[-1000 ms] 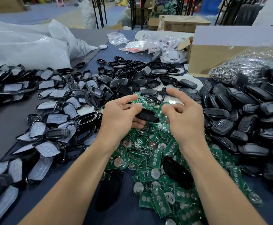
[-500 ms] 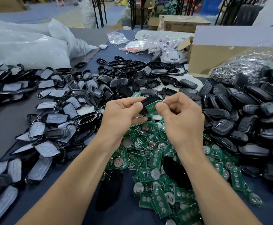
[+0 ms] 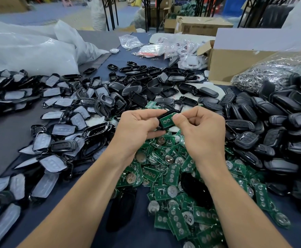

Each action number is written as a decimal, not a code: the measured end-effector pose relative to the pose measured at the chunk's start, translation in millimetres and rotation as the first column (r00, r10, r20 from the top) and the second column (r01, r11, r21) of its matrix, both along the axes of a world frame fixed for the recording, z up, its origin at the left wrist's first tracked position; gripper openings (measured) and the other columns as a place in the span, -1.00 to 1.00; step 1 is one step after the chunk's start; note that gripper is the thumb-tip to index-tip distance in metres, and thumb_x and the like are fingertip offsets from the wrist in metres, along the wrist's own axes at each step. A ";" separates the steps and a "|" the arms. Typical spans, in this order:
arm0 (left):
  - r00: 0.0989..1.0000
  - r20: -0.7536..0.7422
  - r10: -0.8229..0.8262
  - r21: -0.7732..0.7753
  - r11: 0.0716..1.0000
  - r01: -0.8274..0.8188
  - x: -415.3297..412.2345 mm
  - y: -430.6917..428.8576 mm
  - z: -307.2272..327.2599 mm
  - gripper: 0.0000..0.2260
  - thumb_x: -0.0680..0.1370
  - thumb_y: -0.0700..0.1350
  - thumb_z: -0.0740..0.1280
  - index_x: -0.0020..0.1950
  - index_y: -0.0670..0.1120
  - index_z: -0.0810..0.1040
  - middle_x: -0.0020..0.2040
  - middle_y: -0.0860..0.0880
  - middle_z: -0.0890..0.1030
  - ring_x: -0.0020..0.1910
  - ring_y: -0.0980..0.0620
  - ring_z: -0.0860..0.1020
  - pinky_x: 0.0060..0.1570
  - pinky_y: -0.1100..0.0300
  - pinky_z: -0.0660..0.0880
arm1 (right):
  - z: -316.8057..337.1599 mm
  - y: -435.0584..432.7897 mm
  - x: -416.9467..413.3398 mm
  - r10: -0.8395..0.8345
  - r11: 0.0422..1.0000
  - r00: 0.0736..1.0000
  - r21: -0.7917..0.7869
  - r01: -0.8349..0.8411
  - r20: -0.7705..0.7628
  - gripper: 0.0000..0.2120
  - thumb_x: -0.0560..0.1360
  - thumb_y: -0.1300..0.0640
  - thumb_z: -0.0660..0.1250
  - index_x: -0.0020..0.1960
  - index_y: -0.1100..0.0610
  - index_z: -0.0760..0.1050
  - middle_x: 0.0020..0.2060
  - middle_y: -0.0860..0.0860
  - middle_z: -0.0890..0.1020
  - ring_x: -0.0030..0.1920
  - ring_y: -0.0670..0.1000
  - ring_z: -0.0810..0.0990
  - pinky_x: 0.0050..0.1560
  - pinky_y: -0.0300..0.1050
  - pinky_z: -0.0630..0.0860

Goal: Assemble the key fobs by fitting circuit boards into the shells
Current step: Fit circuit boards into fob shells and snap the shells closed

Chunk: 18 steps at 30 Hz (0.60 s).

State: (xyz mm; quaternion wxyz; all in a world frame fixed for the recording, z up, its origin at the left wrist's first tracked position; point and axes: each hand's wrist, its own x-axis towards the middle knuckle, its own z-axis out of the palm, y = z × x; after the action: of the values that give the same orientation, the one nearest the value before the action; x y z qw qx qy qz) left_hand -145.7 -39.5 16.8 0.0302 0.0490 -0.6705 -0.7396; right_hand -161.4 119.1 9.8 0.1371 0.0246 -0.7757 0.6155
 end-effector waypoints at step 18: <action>0.994 -0.033 0.108 -0.050 0.993 -0.110 4.6 3.5 -1.1 -0.66 0.39 -0.45 0.56 -0.14 0.02 0.79 -0.15 0.01 0.77 -0.23 -0.06 0.76 -0.26 0.17 0.68 | -1.3 -11.1 7.4 -0.210 0.946 0.973 0.231 0.228 -0.099 -0.80 0.37 -0.13 0.58 -0.30 -0.07 0.63 -0.47 -0.19 0.59 -0.34 -0.18 0.60 -0.37 -0.38 0.38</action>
State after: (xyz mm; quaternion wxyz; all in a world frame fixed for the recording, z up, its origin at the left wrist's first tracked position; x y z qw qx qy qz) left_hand -141.2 -36.0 15.7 0.0822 0.0735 -0.6853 -0.7199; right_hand -154.0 108.0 8.5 0.2287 -0.0229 -0.8371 0.4964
